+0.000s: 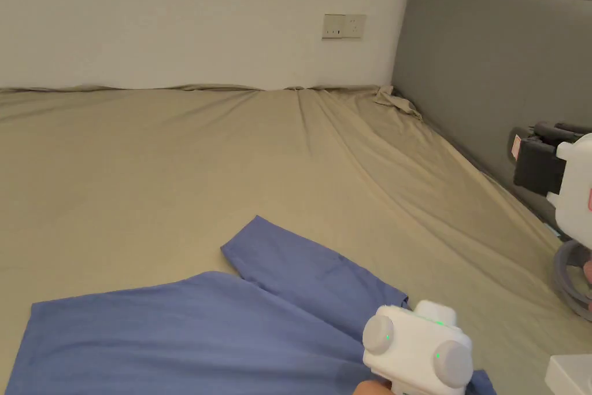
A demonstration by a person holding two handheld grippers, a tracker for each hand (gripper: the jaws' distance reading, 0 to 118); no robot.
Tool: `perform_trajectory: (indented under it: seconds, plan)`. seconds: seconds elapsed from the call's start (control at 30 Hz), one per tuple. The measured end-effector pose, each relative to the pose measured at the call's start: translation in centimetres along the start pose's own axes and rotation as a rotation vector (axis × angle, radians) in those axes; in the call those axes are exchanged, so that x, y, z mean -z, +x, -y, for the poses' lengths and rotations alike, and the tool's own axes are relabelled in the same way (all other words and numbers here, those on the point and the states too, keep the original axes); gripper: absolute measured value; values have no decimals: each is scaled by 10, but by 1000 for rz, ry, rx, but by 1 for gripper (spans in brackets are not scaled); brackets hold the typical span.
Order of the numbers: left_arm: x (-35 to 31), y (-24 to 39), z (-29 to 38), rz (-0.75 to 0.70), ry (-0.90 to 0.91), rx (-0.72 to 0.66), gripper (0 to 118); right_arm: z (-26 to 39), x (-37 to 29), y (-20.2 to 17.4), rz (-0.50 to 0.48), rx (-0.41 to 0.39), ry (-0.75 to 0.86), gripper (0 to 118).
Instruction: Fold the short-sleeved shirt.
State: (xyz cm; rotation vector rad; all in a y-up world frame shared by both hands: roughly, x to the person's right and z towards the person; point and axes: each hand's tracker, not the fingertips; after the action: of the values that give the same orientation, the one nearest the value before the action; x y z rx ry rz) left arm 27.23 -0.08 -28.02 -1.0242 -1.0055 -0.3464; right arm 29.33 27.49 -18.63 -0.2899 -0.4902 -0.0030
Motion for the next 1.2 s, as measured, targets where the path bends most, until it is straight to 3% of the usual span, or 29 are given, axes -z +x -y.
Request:
perform_trajectory:
  seconds: [0.1,0.13,0.17,0.2,0.27,0.37,0.4,0.47,0.53,0.57,0.6,0.63,0.67,0.73,0.8,0.97,1.2]
  plan:
    - [5,-18,13,71,-4,-73,11,7,7,-4,-33,2,-14,9]
    - [-2,-26,12,116,44,-113,29,8,9,-5,-51,3,-17,9]
    - [-19,-37,9,160,81,-163,80,8,11,-8,-74,3,-16,9]
    - [-40,-50,8,194,117,-198,118,8,12,-11,-91,4,-14,9]
    - [-93,-83,-6,216,300,-267,118,6,15,-17,-128,17,2,9]
    - [-183,-135,7,73,515,-334,118,9,18,-27,-202,47,40,9]
    - [-243,-164,24,-24,582,-342,118,13,20,-32,-232,55,41,9]
    - [-293,-189,56,-242,667,-353,118,25,24,-44,-279,48,20,9]
    - [-320,-204,97,-503,633,-349,118,44,28,-59,-316,11,-15,9]
    - [-330,-212,120,-629,597,-369,115,56,31,-69,-337,-10,-35,9]
    - [-336,-218,139,-688,566,-383,89,67,32,-77,-351,-19,-49,9]
    - [-337,-221,155,-714,531,-396,37,77,32,-84,-366,-22,-61,9]
    - [-333,-225,172,-729,482,-415,0,87,34,-92,-386,-19,-82,9]
    - [-326,-233,194,-714,428,-492,0,101,39,-105,-416,-10,-117,9]
    - [-315,-245,205,-593,365,-504,0,110,45,-118,-442,-18,-148,9]
    - [-291,-286,189,-605,370,-506,0,111,57,-134,-464,-41,-169,9]
    - [-202,-416,145,-649,295,-558,0,118,78,-127,-415,-73,-222,9]
